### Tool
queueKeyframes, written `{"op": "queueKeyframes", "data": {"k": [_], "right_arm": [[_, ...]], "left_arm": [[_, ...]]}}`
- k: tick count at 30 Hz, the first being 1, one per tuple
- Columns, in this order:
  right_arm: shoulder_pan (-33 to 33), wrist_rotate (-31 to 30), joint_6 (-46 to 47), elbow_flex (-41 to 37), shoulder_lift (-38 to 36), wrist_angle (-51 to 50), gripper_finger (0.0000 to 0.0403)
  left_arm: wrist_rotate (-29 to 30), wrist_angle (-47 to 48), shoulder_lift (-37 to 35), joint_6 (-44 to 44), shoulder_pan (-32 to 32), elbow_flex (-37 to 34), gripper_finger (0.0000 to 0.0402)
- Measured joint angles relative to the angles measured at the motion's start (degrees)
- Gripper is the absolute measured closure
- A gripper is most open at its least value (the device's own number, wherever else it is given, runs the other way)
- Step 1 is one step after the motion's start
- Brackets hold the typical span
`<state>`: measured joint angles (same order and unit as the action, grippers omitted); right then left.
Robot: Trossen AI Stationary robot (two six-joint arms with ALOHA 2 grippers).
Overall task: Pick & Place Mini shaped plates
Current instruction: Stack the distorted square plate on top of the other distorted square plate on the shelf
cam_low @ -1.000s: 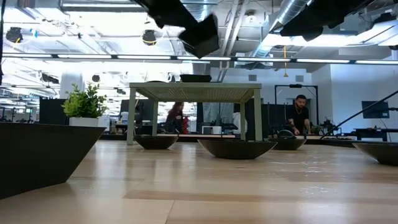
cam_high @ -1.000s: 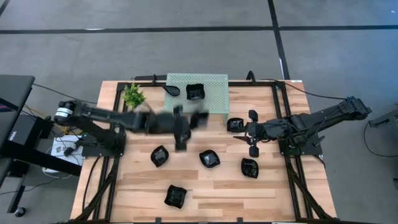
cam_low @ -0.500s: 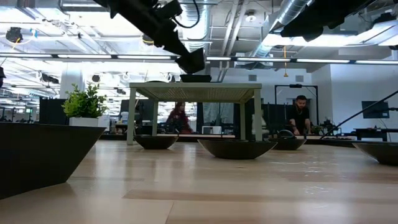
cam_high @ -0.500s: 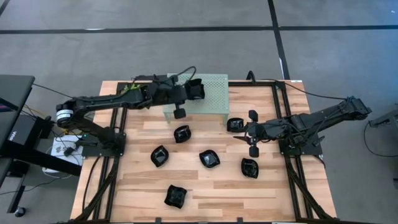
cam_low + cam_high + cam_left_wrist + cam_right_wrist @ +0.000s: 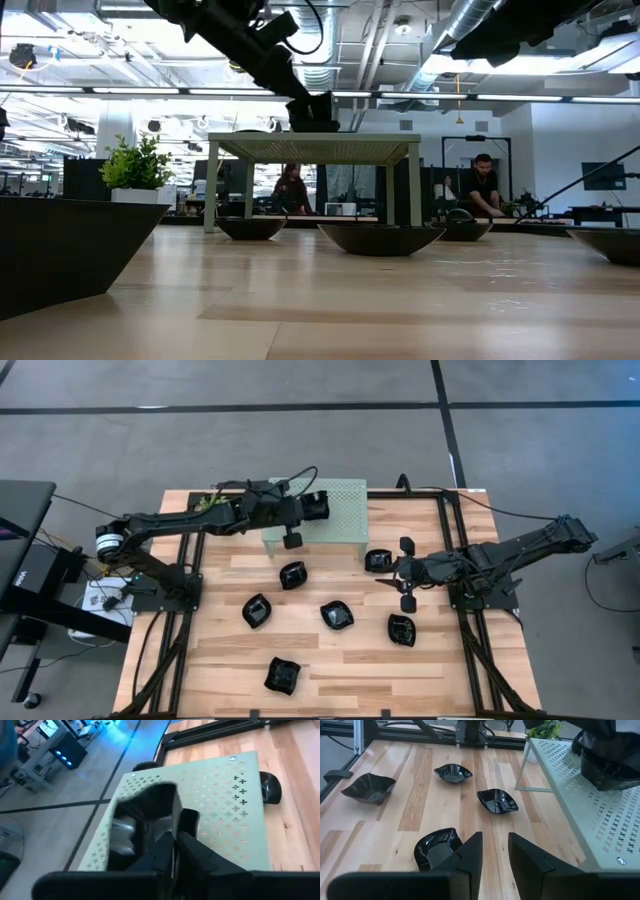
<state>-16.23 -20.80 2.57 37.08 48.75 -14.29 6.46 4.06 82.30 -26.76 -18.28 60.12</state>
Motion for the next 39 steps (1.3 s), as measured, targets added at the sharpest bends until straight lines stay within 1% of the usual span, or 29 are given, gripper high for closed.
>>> {"op": "queueKeyframes", "data": {"k": [2,7,11,13,17,21,25,29,31,34,37,39], "right_arm": [[0.00,0.00,-0.02,0.00,0.00,-0.02,0.0316],[0.00,0.00,-0.02,0.00,0.00,-0.02,0.0316],[0.00,0.00,-0.02,0.00,0.00,-0.02,0.0316],[0.00,0.00,-0.02,0.00,0.00,-0.04,0.0316],[0.00,0.00,-0.02,0.00,0.00,-0.04,0.0316],[0.00,0.00,0.00,0.00,0.00,-0.04,0.0316],[0.00,0.00,0.02,0.00,0.00,-0.04,0.0316],[0.00,0.00,0.02,0.00,0.00,-0.04,0.0316],[0.00,0.00,0.14,0.00,0.00,-0.05,0.0316],[0.00,-0.02,0.46,0.00,0.00,-0.04,0.0316],[0.00,-0.02,0.55,0.00,0.02,0.04,0.0316],[-0.02,-0.02,1.49,0.02,0.35,0.35,0.0316]], "left_arm": [[-0.02,0.00,0.06,0.00,0.02,0.00,0.0360],[2.56,-0.41,0.07,0.59,0.47,0.00,0.0324],[2.34,-2.29,0.07,5.43,3.42,0.02,0.0299],[0.42,-2.37,0.07,7.30,6.21,0.02,0.0292],[-7.20,-2.21,0.07,13.28,13.07,0.02,0.0290],[-14.38,-1.80,0.04,23.70,20.62,-0.95,0.0289],[-17.05,-1.54,0.04,33.99,29.71,-4.70,0.0289],[-16.71,-1.49,0.04,41.45,40.29,-8.64,0.0289],[-13.80,-1.80,0.26,45.43,45.80,-9.91,0.0289],[-8.35,-2.00,2.37,52.52,52.45,-10.81,0.0289],[-3.70,-2.49,6.33,57.21,56.19,-10.80,0.0289],[-3.45,-2.42,9.40,57.29,56.84,-10.80,0.0289]]}}
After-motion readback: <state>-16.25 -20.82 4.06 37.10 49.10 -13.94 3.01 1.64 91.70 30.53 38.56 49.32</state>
